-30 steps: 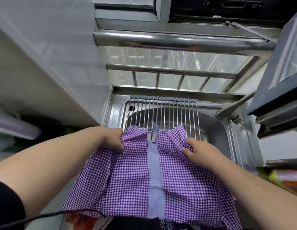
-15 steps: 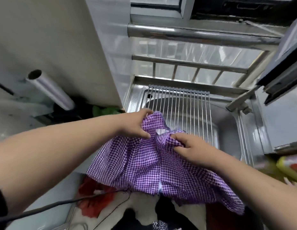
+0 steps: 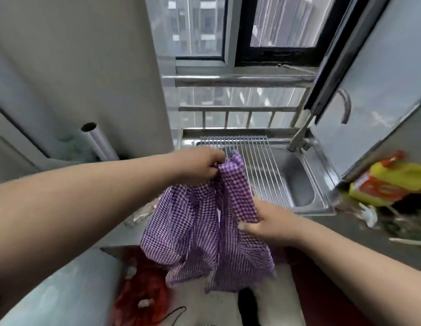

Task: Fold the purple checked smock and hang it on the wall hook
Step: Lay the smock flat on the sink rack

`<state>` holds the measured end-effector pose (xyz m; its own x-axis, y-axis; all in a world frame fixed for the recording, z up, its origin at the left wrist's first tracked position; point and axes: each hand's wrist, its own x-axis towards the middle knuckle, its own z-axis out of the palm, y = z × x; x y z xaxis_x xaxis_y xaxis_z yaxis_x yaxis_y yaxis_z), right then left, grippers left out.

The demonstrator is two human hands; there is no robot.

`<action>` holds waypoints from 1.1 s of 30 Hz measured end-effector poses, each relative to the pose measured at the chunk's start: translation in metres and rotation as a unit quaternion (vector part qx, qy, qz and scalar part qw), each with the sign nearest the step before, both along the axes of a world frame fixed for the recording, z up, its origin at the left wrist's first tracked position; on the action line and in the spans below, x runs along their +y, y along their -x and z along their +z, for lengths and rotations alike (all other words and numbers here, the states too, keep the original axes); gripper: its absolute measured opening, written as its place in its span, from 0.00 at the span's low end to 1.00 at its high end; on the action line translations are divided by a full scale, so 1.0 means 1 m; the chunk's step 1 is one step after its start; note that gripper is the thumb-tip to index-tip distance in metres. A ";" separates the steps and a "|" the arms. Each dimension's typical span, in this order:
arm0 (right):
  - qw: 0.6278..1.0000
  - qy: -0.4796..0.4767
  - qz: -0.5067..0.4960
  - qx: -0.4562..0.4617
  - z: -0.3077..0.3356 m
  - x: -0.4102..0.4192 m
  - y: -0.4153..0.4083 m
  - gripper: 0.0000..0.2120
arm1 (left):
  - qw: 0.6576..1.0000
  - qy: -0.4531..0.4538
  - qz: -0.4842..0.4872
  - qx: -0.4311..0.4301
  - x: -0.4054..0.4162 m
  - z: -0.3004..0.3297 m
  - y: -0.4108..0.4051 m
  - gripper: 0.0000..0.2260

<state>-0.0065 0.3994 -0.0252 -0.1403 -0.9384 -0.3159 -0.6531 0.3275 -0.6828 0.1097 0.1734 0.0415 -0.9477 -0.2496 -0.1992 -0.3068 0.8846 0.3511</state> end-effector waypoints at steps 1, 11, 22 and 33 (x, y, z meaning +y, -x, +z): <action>0.999 -0.035 0.020 0.022 -0.004 0.008 0.001 0.12 | 1.000 0.011 0.009 0.012 -0.003 0.008 -0.005 0.06; 0.996 -0.084 -0.011 0.039 0.016 0.029 0.013 0.37 | 0.994 -0.001 0.076 0.079 -0.011 0.061 -0.028 0.06; 0.989 0.025 -0.147 -0.023 0.056 -0.029 -0.009 0.07 | 0.988 -0.004 0.104 0.115 -0.007 0.095 -0.028 0.07; 0.910 -0.016 -0.250 0.330 0.163 0.009 0.123 0.18 | 0.961 0.136 0.235 0.049 -0.072 0.112 -0.054 0.03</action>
<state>-0.1298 0.4079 0.1382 -0.7158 -0.6975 -0.0341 -0.6818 0.7086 -0.1818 0.1638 0.1011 0.1535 -0.7281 -0.6852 0.0185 -0.6725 0.7193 0.1740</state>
